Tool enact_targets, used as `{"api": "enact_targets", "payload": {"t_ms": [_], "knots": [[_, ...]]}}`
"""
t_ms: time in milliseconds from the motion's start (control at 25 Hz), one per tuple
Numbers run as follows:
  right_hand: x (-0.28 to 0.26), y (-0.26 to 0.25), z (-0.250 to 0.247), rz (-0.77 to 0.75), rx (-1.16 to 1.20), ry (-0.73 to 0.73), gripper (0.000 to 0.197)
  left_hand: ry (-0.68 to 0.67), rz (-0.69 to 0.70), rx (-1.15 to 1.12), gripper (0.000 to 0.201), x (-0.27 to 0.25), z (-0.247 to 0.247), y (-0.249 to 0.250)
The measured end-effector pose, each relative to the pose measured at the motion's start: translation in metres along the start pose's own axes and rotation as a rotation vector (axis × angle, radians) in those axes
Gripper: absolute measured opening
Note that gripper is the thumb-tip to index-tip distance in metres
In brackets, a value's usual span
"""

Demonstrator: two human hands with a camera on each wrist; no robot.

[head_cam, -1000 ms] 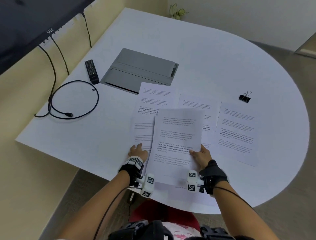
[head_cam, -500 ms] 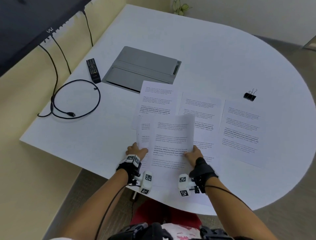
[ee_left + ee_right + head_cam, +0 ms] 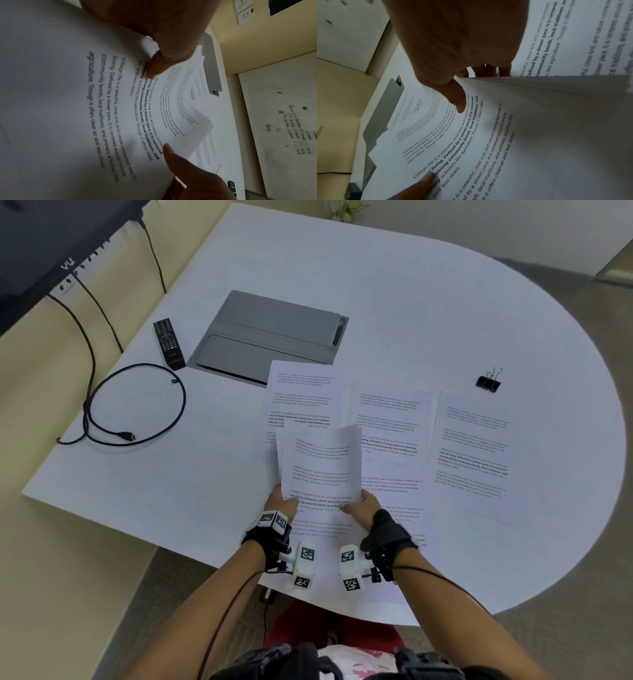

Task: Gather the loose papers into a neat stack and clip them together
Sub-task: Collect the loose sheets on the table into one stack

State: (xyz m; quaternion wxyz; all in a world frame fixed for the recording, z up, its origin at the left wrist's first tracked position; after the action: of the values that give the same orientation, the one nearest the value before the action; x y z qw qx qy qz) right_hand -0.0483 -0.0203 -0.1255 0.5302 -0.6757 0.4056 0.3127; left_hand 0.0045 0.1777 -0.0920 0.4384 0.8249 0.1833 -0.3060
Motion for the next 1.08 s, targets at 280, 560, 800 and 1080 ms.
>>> {"api": "enact_targets", "payload": {"t_ms": [280, 560, 800, 1080], "knots": [[-0.025, 0.044, -0.115, 0.299, -0.187, 0.577, 0.066, 0.013, 0.057, 0.089, 0.042, 0.014, -0.006, 0.0], [-0.027, 0.076, -0.135, 0.433, -0.171, 0.526, 0.089, -0.099, 0.047, 0.075, 0.051, 0.017, 0.016, 0.001], [-0.018, 0.059, -0.122, 0.356, -0.242, 0.442, 0.076, -0.199, 0.076, 0.13, 0.055, 0.011, 0.045, 0.007], [-0.011, 0.041, -0.098, 0.193, -0.136, 0.367, 0.085, -0.128, -0.022, 0.513, 0.071, -0.026, 0.082, 0.028]]}}
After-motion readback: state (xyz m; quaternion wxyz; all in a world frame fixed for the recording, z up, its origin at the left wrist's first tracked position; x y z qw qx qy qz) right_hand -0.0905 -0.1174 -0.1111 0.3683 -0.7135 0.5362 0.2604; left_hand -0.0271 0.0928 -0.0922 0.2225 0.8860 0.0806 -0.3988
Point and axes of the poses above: each hand's wrist, its own x-axis towards the middle knuckle, its own z-axis out of the palm, y = z × x, the point moved 7 cm from there along x, towards the middle knuckle, and after that the axes turned 6 degrees about z, right-handed, at the moved point
